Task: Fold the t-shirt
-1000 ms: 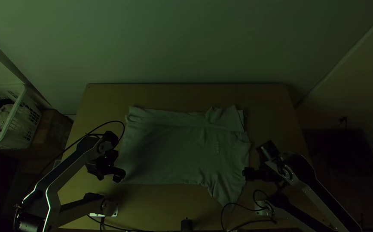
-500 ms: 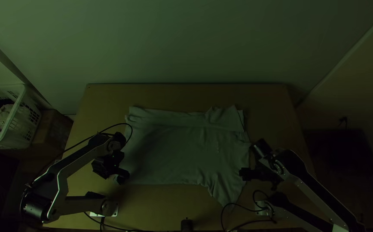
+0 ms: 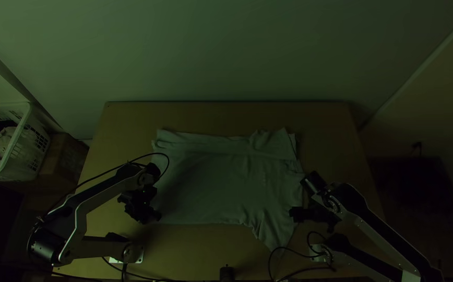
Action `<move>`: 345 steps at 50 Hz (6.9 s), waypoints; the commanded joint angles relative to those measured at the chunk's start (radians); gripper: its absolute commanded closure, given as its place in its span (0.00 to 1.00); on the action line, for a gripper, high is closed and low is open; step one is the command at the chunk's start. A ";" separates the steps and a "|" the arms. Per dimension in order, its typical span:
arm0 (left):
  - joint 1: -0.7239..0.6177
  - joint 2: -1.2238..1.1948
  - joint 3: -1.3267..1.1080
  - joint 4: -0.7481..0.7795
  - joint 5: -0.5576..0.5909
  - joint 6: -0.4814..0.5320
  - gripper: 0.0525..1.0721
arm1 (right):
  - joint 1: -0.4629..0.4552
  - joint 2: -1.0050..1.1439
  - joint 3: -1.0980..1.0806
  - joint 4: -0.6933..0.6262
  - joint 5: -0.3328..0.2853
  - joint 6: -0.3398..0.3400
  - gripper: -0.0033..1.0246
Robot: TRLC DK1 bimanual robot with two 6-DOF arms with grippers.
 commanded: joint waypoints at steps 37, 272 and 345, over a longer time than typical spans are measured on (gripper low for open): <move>0.127 -0.013 0.018 0.014 -0.007 0.065 0.97 | 0.116 0.279 -0.052 0.137 -0.023 0.048 0.41; 0.653 0.670 0.910 0.163 0.883 0.233 0.05 | -0.459 0.635 1.200 0.356 -0.010 -0.270 0.04; 0.294 0.563 0.613 0.577 0.580 -0.158 0.98 | -0.393 0.483 1.000 0.355 0.010 -0.256 0.04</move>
